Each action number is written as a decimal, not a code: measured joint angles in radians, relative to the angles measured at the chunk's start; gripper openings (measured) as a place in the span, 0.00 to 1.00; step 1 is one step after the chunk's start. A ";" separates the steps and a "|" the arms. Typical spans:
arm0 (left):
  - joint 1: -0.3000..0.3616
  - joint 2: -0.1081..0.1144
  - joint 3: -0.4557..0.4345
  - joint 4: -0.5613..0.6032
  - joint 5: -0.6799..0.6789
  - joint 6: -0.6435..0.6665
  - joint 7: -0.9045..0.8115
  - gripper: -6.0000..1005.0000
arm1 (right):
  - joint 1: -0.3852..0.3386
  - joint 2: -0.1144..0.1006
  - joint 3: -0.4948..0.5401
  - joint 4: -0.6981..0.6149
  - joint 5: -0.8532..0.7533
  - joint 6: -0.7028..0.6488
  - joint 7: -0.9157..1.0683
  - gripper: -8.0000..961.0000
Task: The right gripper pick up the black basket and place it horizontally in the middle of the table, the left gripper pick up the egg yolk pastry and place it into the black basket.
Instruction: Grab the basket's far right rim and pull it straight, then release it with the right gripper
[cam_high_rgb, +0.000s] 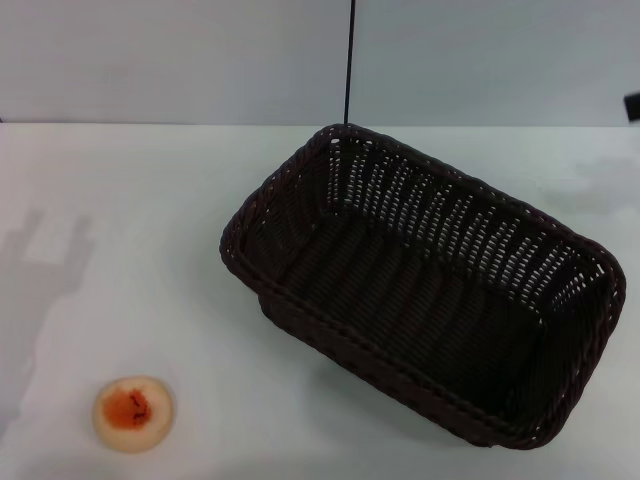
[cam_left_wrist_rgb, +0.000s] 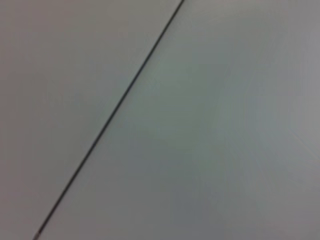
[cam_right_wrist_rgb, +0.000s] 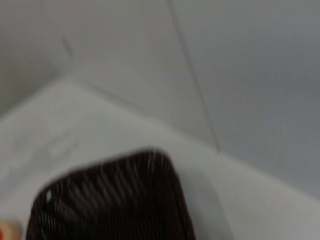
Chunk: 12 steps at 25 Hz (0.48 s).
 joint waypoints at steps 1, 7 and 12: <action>0.000 0.000 0.000 0.000 0.000 0.000 0.000 0.69 | 0.000 0.000 0.000 0.000 0.000 0.000 0.000 0.77; -0.003 0.001 0.029 0.001 0.000 -0.023 -0.005 0.69 | 0.065 0.018 -0.214 0.055 -0.108 0.018 0.033 0.77; -0.002 0.000 0.031 0.000 0.000 -0.029 -0.007 0.69 | 0.068 0.050 -0.297 0.090 -0.160 0.069 0.043 0.77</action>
